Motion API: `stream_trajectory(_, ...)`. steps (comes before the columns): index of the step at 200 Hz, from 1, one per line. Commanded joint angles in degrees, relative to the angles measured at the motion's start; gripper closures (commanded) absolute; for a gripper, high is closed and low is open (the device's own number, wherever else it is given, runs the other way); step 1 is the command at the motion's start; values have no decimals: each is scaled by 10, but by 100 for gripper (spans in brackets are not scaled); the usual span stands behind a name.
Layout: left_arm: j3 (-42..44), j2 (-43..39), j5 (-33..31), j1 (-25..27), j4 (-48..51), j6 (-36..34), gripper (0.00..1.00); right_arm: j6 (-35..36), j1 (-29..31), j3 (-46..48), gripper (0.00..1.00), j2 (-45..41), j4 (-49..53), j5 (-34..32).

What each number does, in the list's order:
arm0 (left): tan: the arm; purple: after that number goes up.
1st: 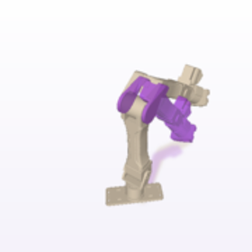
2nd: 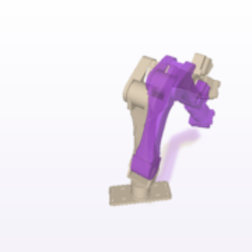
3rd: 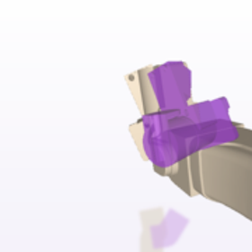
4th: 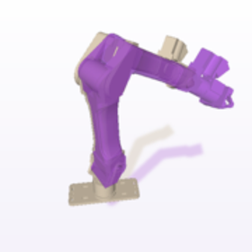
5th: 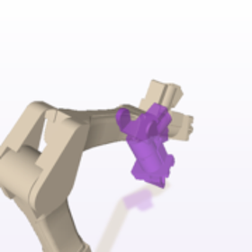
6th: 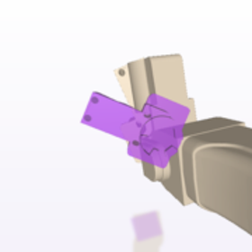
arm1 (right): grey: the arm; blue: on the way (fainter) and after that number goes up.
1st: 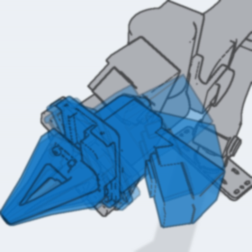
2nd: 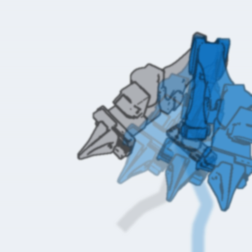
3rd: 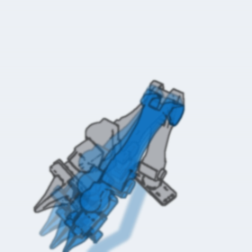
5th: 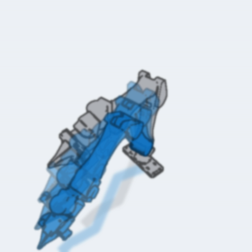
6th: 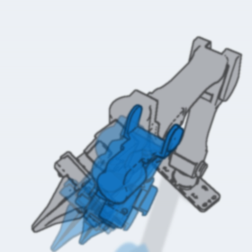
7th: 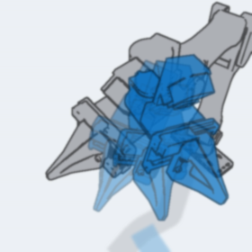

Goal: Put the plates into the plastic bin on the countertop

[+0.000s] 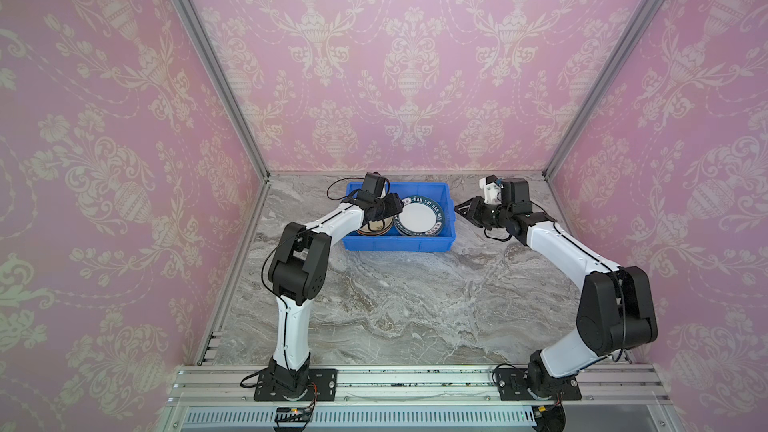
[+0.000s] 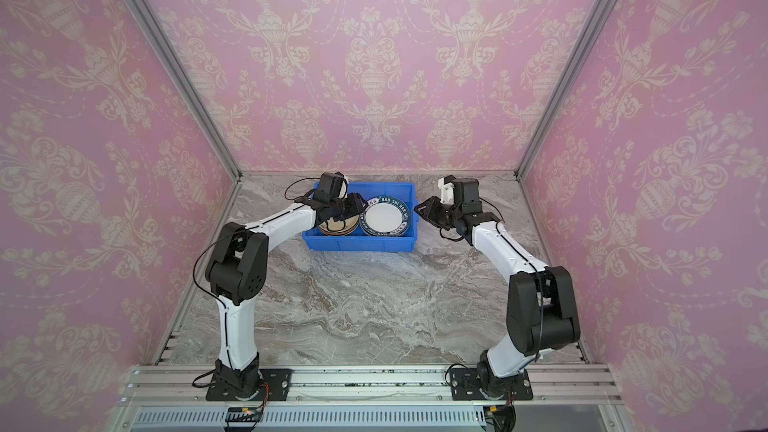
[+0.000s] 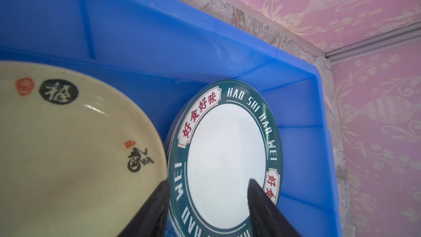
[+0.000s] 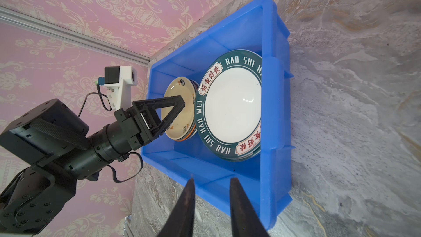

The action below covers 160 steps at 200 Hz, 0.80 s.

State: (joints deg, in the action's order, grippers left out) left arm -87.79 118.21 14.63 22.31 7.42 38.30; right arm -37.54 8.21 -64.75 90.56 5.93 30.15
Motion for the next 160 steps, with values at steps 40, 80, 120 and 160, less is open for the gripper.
stream_trajectory(40,-29,-12,6,18,6,-30,45,2,0,-3,72,-25,-1,1)
stream_trajectory(80,-54,10,21,37,1,-36,46,9,0,22,72,-48,-8,-5)
stream_trajectory(120,16,-66,14,46,-91,-53,43,29,0,55,72,-93,-6,-25)
stream_trajectory(160,141,-197,-25,46,-151,-113,1,96,0,127,69,-167,-29,-69)
